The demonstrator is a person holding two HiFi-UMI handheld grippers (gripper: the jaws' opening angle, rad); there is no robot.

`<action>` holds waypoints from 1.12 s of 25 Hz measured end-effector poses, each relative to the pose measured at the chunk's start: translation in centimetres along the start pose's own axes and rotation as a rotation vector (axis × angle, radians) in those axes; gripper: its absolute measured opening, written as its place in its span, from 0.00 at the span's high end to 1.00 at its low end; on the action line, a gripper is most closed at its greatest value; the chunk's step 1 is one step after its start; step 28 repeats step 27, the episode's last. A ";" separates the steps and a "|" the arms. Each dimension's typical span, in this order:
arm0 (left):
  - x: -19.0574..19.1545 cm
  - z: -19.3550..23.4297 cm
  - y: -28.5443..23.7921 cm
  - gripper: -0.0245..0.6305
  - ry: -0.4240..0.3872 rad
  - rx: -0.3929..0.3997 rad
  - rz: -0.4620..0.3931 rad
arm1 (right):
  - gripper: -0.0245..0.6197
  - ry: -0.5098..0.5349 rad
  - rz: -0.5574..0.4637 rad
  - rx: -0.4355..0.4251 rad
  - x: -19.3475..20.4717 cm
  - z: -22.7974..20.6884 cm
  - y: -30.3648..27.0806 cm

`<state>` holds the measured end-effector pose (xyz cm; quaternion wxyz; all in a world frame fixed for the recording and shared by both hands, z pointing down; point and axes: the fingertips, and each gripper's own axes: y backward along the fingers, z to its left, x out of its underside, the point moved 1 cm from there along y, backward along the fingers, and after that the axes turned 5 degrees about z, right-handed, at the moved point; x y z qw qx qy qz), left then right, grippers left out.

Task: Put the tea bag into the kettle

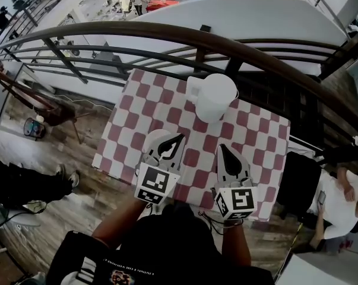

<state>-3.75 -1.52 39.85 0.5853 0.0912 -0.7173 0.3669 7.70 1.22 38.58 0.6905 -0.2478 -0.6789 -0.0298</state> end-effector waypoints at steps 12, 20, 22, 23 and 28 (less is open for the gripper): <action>1.4 -4.1 8.9 0.96 -0.010 0.033 -0.044 | 0.94 0.039 -0.035 -0.007 0.2 6.0 7.6; 3.1 -6.4 13.4 0.96 -0.015 0.032 -0.055 | 0.94 0.052 -0.039 -0.009 1.5 9.4 11.6; 3.5 -7.0 14.4 0.96 -0.015 0.032 -0.056 | 0.94 0.055 -0.044 -0.010 1.6 10.2 12.5; 3.8 -7.3 14.9 0.96 -0.014 0.033 -0.055 | 0.94 0.055 -0.044 -0.009 1.8 10.6 13.0; 5.3 -8.8 16.7 0.96 -0.007 0.040 -0.044 | 0.94 0.053 -0.039 -0.009 2.8 12.0 15.0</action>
